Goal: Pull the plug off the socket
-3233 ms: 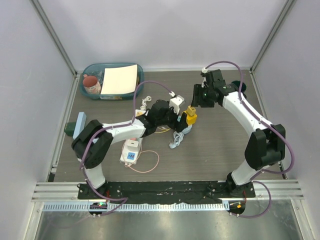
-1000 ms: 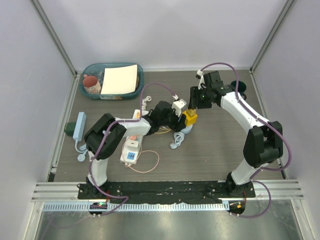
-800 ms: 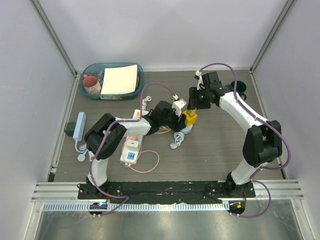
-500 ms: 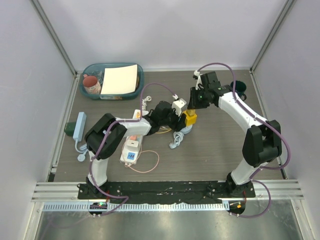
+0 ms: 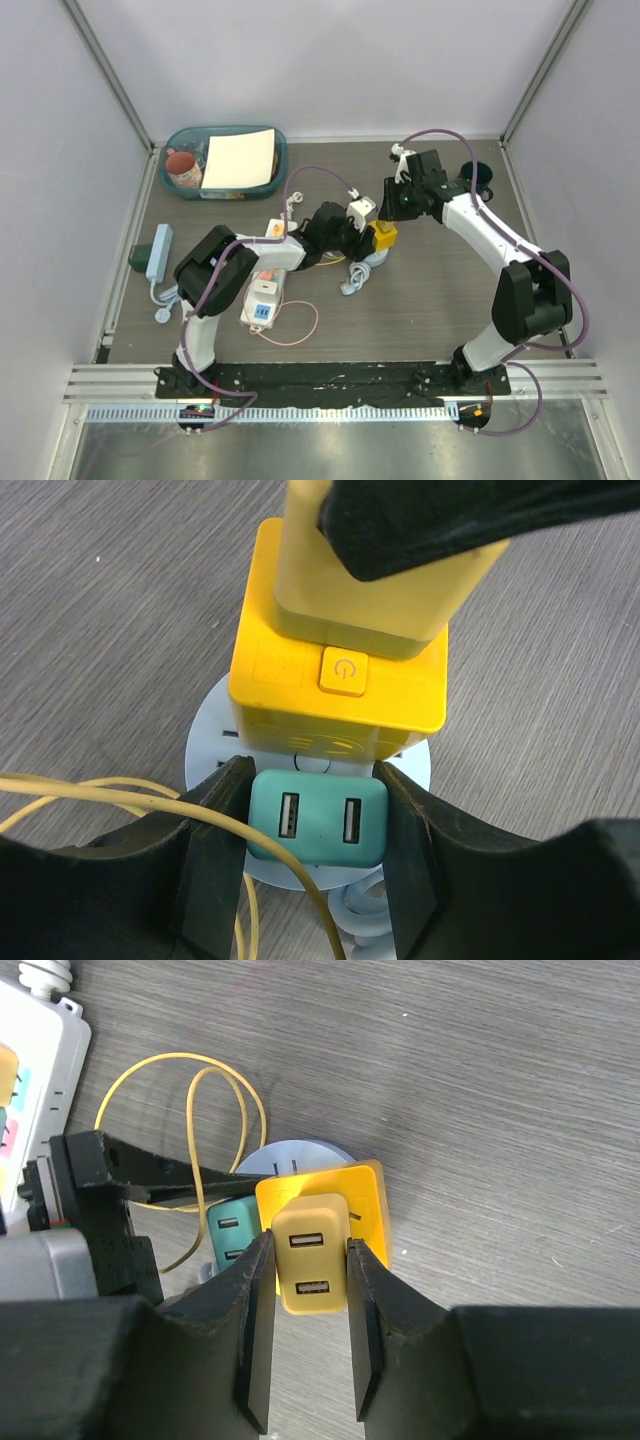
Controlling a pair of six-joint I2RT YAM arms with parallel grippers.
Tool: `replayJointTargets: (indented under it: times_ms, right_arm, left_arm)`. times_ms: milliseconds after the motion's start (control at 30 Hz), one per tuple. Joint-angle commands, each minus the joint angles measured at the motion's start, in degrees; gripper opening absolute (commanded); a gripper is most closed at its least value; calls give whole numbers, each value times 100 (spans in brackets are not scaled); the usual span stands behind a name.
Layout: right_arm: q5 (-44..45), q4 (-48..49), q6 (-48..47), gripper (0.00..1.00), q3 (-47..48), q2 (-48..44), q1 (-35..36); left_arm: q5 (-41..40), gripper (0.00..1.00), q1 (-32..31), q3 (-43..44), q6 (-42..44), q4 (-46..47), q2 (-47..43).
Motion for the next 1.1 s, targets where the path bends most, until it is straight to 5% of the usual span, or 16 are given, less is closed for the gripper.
replayJointTargets:
  times_ms: [0, 167, 333, 467, 600, 733, 900, 1000, 1067]
  right_arm:
    - [-113, 815, -115, 1, -282, -675, 197]
    - [890, 666, -388, 1, -265, -684, 610]
    - [-678, 814, 725, 1, -221, -562, -355]
    - [-1035, 1131, 1018, 1, -327, -587, -392]
    - [922, 579, 211, 1, -256, -640, 372]
    - [1567, 682, 104, 1, -501, -1035, 470]
    - [-572, 1429, 1085, 1, -678, -1230, -170]
    - [-761, 1710, 1377, 1, -766, -1168, -189]
    - [-46, 1563, 1100, 1, -793, -1185, 38]
  left_arm:
    - [-226, 54, 15, -76, -130, -656, 440]
    - [-174, 52, 15, -23, -156, -664, 527]
    - [-174, 51, 23, 47, -165, -744, 607]
    - [-165, 50, 24, 73, -218, -744, 651]
    - [-156, 39, 15, 169, -279, -805, 607]
    - [-147, 37, 15, 407, -279, -1086, 633]
    - [-191, 36, 24, 548, -314, -1280, 861]
    - [-165, 36, 15, 574, -367, -1297, 923]
    - [-174, 36, 24, 592, -394, -1323, 923]
